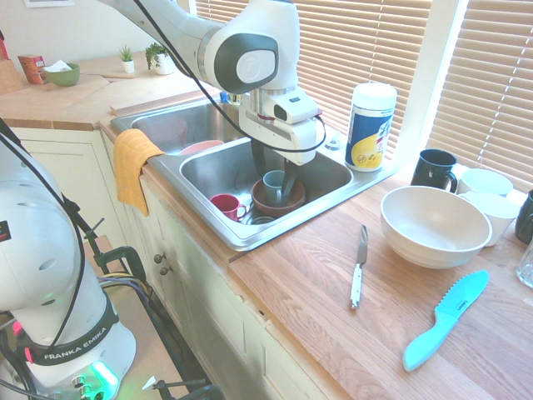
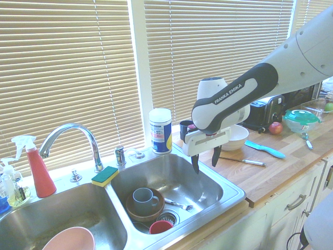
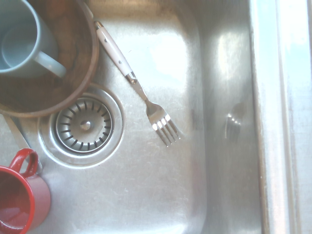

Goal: Put the knife into the sink

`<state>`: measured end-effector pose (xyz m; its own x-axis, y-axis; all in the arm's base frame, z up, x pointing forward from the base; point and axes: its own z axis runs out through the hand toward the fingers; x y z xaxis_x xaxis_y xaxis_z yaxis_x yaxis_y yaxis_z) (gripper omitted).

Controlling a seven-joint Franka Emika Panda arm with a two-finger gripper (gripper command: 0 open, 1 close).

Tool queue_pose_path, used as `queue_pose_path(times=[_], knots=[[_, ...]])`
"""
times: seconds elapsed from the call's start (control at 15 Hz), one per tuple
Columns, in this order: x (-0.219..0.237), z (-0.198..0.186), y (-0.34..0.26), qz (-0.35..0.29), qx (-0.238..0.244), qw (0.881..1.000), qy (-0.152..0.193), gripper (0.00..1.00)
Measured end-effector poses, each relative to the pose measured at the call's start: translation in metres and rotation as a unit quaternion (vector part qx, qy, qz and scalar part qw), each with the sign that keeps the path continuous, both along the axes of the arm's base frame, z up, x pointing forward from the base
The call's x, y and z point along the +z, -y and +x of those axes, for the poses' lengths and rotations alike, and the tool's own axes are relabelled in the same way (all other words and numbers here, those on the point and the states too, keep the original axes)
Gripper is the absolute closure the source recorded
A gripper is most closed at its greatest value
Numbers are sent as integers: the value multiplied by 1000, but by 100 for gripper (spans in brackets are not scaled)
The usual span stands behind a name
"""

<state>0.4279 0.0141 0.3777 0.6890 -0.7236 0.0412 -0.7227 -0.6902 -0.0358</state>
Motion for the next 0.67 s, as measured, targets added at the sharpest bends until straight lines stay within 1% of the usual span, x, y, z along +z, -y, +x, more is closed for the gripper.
queue_pose_path(times=[0.13,0.2,0.4,0.67], knots=[[0,0,0,0,-1,1000,-1,0],[0,-1,3,-1,10,1000,-4,0],[6,-8,35,-6,83,996,-18,0],[14,-31,121,-24,192,981,-15,0]])
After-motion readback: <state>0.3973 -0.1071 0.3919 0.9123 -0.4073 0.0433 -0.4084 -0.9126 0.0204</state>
